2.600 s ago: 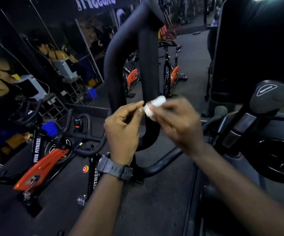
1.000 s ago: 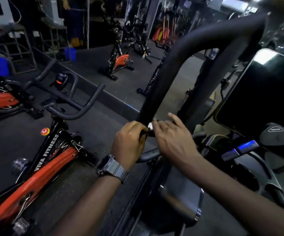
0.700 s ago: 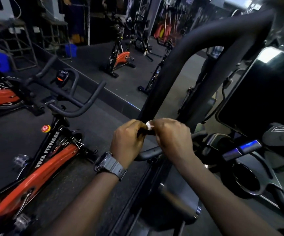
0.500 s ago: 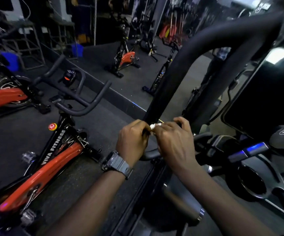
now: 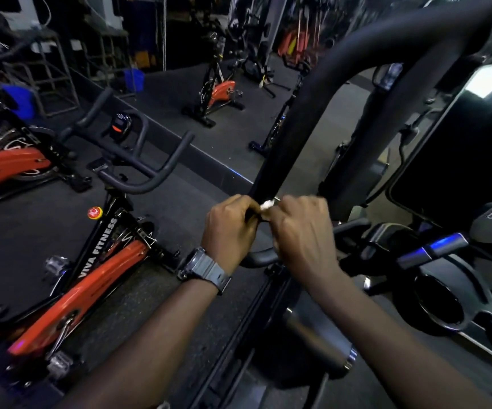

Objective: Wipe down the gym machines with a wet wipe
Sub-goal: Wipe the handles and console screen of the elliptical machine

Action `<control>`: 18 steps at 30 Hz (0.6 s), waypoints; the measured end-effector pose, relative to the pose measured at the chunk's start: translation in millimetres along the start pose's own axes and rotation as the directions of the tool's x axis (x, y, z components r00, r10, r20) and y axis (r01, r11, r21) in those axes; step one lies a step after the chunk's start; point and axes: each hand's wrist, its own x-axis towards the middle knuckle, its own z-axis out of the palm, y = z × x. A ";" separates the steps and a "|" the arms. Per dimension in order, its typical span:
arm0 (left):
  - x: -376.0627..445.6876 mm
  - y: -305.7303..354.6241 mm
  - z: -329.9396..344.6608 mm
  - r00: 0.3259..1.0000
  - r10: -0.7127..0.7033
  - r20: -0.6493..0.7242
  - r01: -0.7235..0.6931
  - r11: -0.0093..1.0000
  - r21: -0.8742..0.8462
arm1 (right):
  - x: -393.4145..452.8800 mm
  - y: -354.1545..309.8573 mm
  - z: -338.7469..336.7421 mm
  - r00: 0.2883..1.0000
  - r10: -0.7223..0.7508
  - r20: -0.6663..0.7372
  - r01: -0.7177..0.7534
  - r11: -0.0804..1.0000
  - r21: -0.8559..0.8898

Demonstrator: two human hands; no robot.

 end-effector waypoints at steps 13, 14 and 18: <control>5.9 13.8 -5.7 0.994 0.086 0.071 -0.090 0.994 0.060 | -51.5 5.8 39.4 0.896 0.234 -0.377 -0.122 0.947 0.297; 6.5 16.1 -5.4 0.991 0.110 0.076 -0.115 0.991 0.071 | -54.2 6.5 43.6 0.856 0.323 -0.403 -0.164 0.910 0.381; 9.0 22.3 -1.7 0.977 0.174 0.123 -0.189 0.974 0.122 | -49.8 -18.3 42.2 0.526 0.825 -0.206 -0.341 0.426 0.838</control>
